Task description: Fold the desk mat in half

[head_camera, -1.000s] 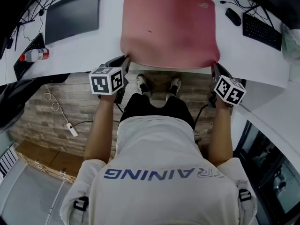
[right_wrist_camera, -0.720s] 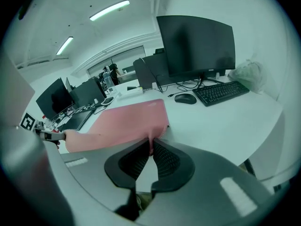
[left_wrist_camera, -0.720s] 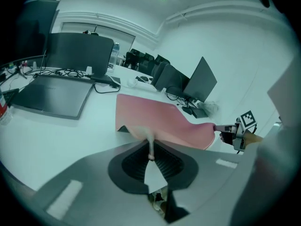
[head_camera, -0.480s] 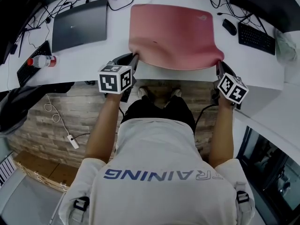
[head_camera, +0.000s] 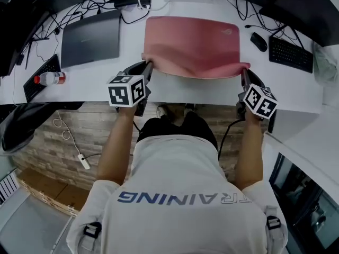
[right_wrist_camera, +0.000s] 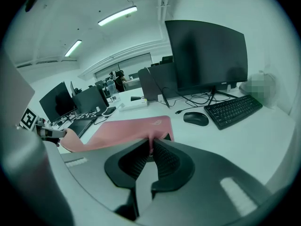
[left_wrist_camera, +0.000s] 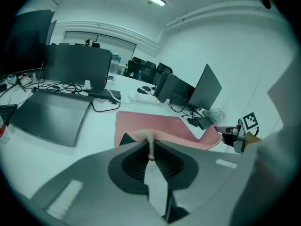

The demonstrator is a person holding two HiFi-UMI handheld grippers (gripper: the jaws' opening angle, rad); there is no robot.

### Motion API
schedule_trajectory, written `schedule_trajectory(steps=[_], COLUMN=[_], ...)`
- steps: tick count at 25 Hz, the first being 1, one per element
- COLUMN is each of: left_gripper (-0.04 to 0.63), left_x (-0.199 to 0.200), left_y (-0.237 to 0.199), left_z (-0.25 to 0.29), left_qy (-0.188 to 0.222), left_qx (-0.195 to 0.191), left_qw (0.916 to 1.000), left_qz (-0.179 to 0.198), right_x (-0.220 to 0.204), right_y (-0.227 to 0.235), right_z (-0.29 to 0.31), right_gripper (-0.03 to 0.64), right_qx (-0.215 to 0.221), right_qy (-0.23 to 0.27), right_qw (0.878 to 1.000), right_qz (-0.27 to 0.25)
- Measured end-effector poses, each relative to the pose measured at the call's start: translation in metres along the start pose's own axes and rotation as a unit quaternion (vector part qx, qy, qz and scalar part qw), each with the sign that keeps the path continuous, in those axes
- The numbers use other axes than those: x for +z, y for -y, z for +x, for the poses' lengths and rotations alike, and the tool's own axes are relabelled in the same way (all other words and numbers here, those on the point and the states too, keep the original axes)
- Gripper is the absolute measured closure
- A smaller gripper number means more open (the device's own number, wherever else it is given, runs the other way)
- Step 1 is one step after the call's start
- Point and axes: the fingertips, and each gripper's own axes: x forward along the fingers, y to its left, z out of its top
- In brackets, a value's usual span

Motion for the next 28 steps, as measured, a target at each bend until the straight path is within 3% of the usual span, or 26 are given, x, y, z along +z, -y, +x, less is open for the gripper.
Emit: schedule_trajectory(steps=[20,28], left_gripper=[0.561,0.560], left_x=[0.062,0.067], left_y=[-0.023,-0.032], left_z=[0.056,0.080], left_qy=[0.017,0.006], left_qx=[0.097,0.096], left_qw=[0.9946,0.9952], left_qz=[-0.032,-0.018], right_x=[0.065,0.066], right_y=[0.003,0.002], right_z=[0.097,0.119], right_gripper=[0.571,0.571], right_qx=[0.104,0.094], right_qy=[-0.031,-0.040], right_qw=[0.994,0.994], right_qz=[-0.030,-0.032])
